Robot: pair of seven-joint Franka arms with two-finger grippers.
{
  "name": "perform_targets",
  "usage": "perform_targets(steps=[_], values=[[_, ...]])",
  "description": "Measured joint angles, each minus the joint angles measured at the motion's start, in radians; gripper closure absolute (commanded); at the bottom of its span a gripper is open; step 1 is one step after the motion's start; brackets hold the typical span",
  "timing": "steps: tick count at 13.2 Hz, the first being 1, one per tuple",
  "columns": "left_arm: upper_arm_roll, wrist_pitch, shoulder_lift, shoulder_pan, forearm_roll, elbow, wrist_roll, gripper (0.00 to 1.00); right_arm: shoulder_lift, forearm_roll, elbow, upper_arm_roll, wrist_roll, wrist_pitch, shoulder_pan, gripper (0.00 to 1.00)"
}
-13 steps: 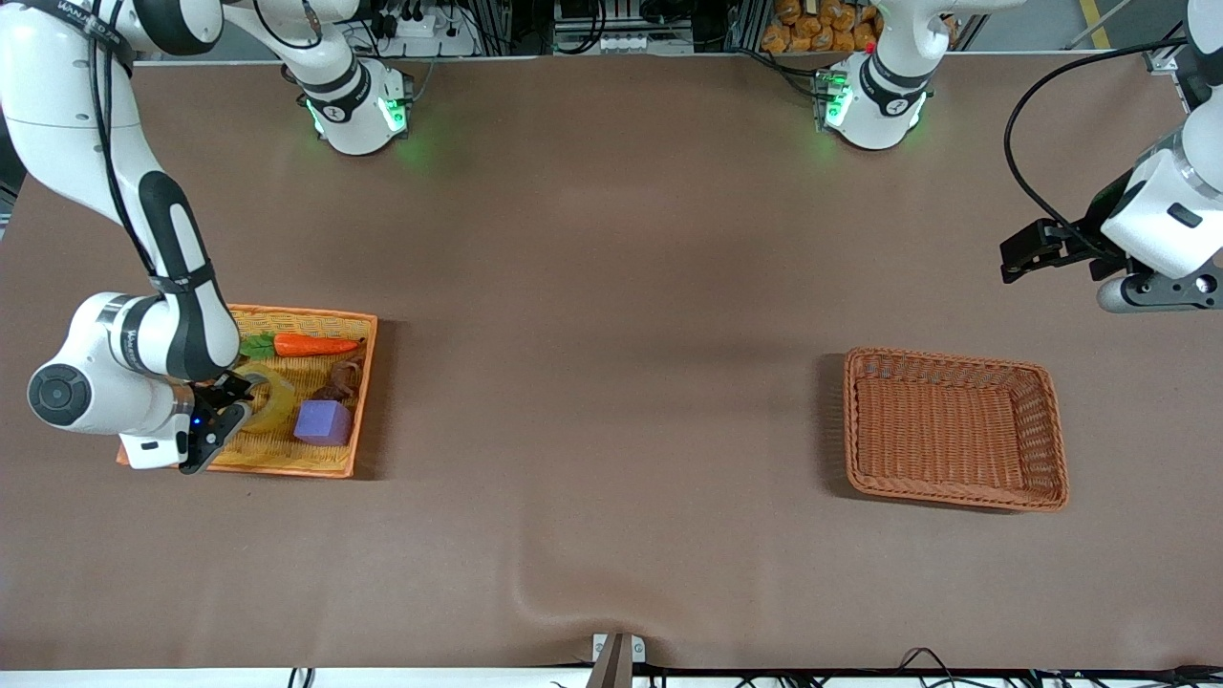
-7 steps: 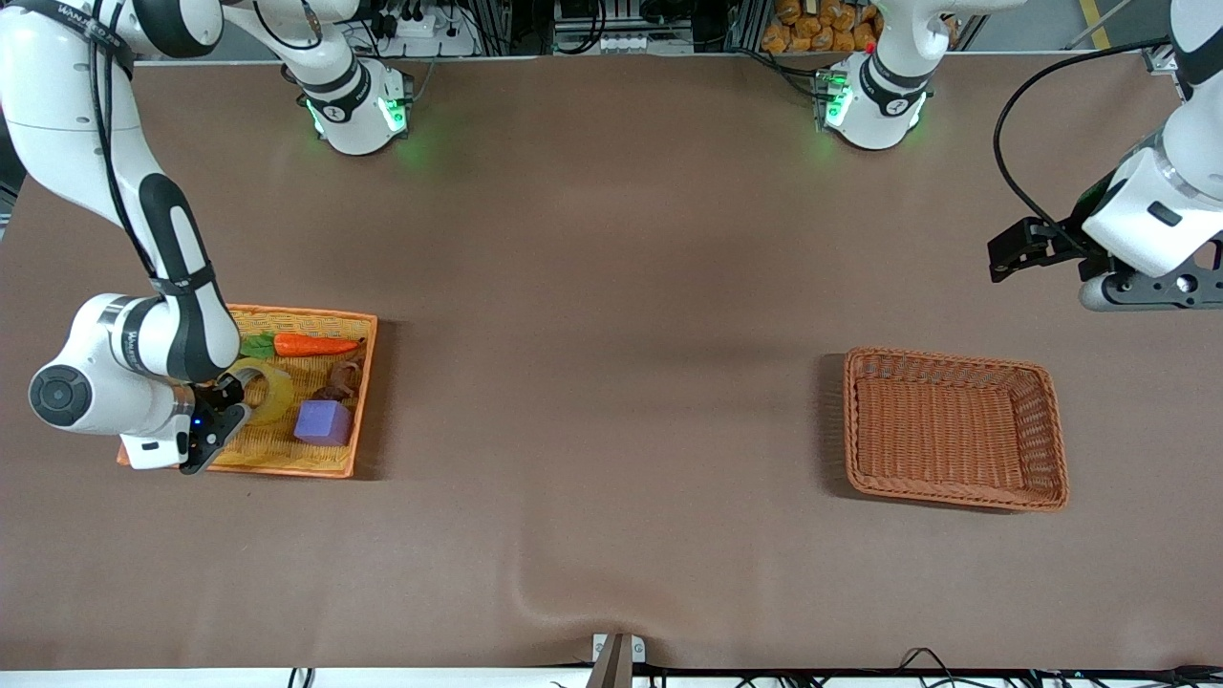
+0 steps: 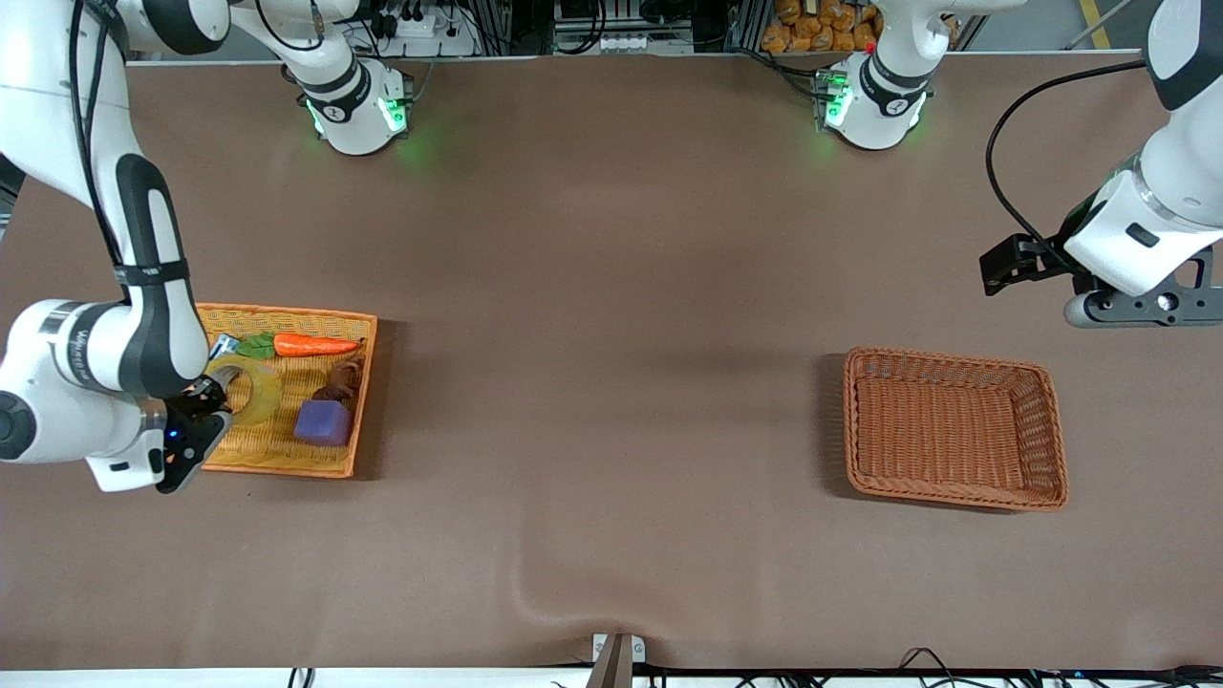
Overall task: Transfer tape with both arms
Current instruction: 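Lift the tape with the right gripper while the left gripper advances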
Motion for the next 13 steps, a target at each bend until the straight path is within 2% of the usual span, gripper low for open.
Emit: perform_targets(steps=[2, 6, 8, 10, 13], values=[[-0.002, 0.0, 0.0, -0.015, 0.001, 0.001, -0.027, 0.0, -0.003, 0.006, 0.038, 0.017, 0.052, -0.014, 0.038, 1.0], [-0.001, 0.0, 0.0, -0.022, 0.001, 0.002, -0.04, 0.0, 0.002, 0.124, 0.041, 0.148, 0.295, -0.013, 0.139, 1.0], [0.0, 0.0, 0.0, -0.019, 0.001, 0.003, -0.04, 0.0, 0.003, 0.139, 0.058, 0.198, 0.351, -0.001, 0.212, 1.0], [0.001, 0.0, 0.0, -0.015, 0.001, 0.005, -0.04, 0.0, 0.003, 0.142, 0.091, 0.216, 0.427, 0.059, 0.31, 1.0], [0.004, 0.002, 0.001, -0.014, 0.023, 0.011, -0.04, 0.0, 0.005, 0.139, 0.103, 0.217, 0.544, 0.219, 0.488, 1.0]])
